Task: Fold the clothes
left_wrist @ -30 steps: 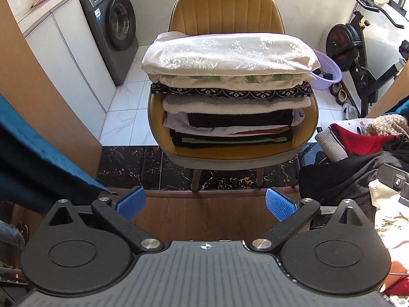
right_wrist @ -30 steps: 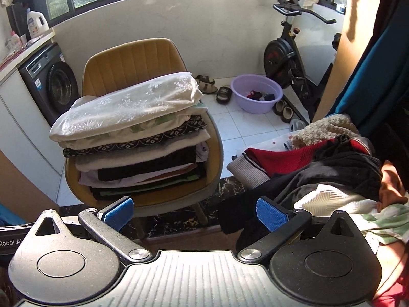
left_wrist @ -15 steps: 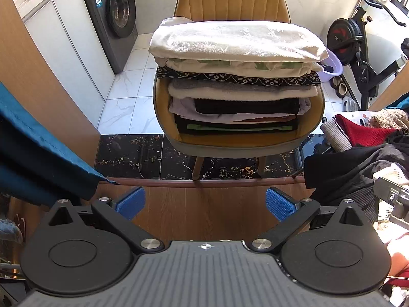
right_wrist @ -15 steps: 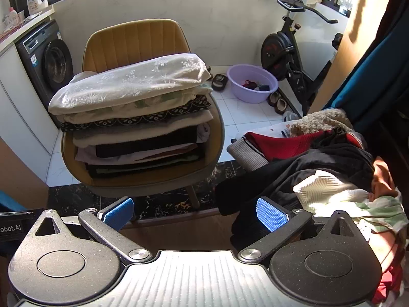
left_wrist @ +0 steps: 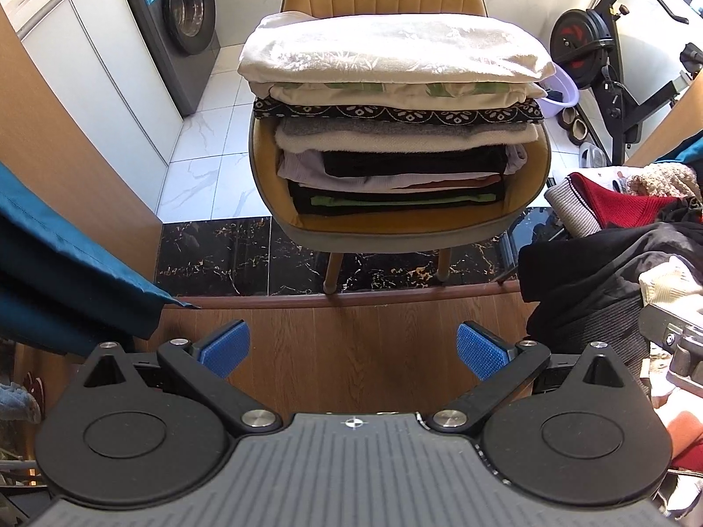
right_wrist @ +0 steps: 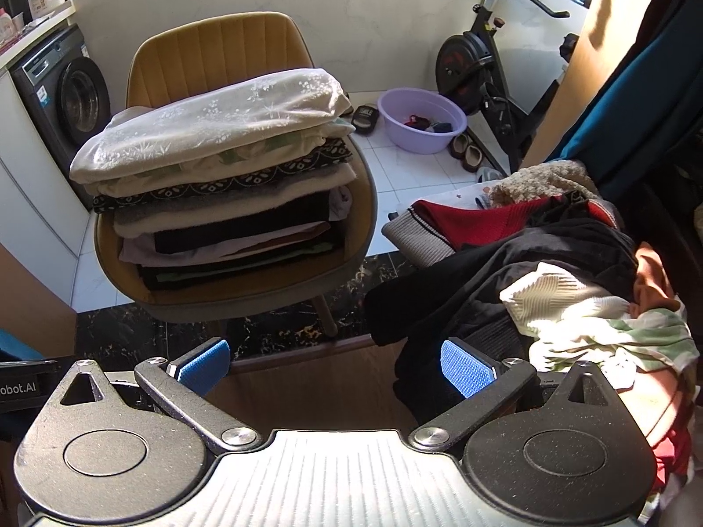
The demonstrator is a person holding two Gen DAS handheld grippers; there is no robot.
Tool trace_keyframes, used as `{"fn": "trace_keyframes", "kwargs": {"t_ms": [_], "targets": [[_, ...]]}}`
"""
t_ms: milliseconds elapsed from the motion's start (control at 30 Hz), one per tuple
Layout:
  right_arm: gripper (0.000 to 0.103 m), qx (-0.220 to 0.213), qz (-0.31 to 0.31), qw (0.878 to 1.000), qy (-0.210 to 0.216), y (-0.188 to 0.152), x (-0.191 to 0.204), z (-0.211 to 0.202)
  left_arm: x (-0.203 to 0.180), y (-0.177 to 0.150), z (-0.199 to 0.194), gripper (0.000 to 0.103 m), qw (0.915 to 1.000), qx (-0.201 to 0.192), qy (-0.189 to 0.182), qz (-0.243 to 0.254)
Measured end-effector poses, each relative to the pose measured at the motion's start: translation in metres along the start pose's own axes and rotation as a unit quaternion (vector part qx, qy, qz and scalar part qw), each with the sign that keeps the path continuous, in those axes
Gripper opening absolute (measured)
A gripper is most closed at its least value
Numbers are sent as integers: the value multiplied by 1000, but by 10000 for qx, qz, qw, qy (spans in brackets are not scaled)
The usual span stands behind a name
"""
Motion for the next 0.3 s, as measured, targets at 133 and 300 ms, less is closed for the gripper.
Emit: {"fn": "trace_keyframes", "kwargs": {"t_ms": [133, 300], "targets": [[102, 12, -7, 10000, -5, -1, -1, 0, -2, 1, 0, 103, 10000, 2, -31, 11], [102, -13, -42, 10000, 15, 0, -2, -2, -5, 3, -2, 102, 10000, -55, -39, 66]]}}
Point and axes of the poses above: each gripper's, at about its wrist camera, not at the fingertips, and z roughly the way its jaws point, x to its left, y to its top, the point moved 6 cm from there along z, roughly the way its jaws point, and after that the axes turned 8 degrees about z, right-handed, at the moved point
